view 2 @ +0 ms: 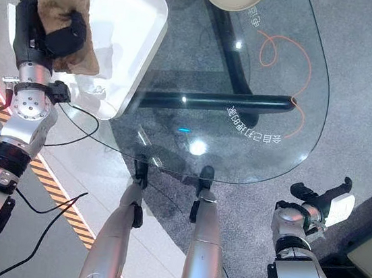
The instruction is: Wipe the table with a cloth and put it in the basket.
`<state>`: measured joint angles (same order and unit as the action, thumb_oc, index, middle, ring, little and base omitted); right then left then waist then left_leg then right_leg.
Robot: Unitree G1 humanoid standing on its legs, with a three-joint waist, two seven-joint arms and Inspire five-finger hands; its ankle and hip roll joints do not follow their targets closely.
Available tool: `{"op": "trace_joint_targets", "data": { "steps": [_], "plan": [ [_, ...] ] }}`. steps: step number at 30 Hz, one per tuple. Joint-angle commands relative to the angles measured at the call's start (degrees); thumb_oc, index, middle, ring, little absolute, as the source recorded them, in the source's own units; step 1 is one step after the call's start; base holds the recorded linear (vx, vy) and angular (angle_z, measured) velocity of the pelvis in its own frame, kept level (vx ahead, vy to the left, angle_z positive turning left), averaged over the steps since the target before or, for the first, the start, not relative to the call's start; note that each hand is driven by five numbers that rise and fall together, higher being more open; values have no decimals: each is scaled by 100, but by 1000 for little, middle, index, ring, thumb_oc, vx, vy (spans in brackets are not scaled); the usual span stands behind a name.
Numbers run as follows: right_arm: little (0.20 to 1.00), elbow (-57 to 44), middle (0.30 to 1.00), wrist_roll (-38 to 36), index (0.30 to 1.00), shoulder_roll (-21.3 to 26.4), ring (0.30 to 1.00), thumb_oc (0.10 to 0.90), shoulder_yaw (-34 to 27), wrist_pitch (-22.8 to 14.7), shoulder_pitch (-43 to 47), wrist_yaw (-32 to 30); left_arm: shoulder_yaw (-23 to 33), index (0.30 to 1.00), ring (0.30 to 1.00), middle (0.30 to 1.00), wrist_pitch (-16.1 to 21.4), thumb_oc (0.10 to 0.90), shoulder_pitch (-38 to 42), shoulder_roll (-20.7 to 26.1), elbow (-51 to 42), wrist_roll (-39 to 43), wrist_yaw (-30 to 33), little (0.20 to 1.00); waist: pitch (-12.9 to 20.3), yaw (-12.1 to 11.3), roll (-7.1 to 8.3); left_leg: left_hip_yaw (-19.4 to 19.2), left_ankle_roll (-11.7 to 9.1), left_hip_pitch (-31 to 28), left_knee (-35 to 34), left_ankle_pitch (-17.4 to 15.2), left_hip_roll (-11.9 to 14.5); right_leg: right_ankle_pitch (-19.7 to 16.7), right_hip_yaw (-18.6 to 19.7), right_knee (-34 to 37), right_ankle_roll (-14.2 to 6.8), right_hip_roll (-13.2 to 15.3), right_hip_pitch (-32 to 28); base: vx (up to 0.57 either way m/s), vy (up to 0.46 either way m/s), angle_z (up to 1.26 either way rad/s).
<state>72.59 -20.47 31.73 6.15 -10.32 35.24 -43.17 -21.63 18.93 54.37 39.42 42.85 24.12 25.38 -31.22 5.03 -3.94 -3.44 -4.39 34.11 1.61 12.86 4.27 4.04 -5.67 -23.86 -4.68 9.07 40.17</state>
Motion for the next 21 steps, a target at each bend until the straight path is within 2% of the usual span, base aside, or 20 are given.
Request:
{"op": "trace_joint_targets", "data": {
  "steps": [1,4,7,13,17,21],
  "plan": [
    [900,205,900,-192,900,533,900,800,-57,248,-196,107,182,300,300,300,282,100,1307,510,-19,-377,543,200,142,69,54,-478,-79,-86,882,-1059,132,-653,107,1021,-224,42,-295,0,0,0],
    [900,285,900,-185,900,491,900,800,71,587,-203,331,-72,300,300,300,26,100,1485,557,401,-742,612,200,142,133,29,-507,-94,-94,894,-1082,141,-620,156,996,-229,37,-267,8,37,-1],
    [900,310,900,-174,900,463,900,800,190,749,-201,470,-238,300,300,300,-147,100,1633,590,680,-951,617,200,142,190,19,-532,-99,-49,890,-1034,145,-663,204,1006,-218,22,-202,-2,34,-4],
    [900,387,900,-65,900,390,900,800,362,867,-239,747,-468,300,300,300,-346,100,1854,582,1071,-1166,595,200,142,286,-5,-580,-118,-11,881,-1010,160,-671,295,1000,-212,-3,-114,13,34,-6],
    [900,372,900,1,900,305,900,800,455,903,-231,820,-681,300,300,300,-616,100,1974,514,1243,-1501,515,200,142,343,-20,-600,-124,43,873,-995,149,-690,357,1009,-208,-33,-36,-1,8,-1],
    [900,342,900,52,900,270,900,800,516,925,-231,854,-826,300,300,300,-691,100,2049,460,1369,-1530,482,200,142,388,-30,-616,-130,44,899,-1024,155,-661,397,982,-210,-45,-14,20,18,-7]
  ]
}}
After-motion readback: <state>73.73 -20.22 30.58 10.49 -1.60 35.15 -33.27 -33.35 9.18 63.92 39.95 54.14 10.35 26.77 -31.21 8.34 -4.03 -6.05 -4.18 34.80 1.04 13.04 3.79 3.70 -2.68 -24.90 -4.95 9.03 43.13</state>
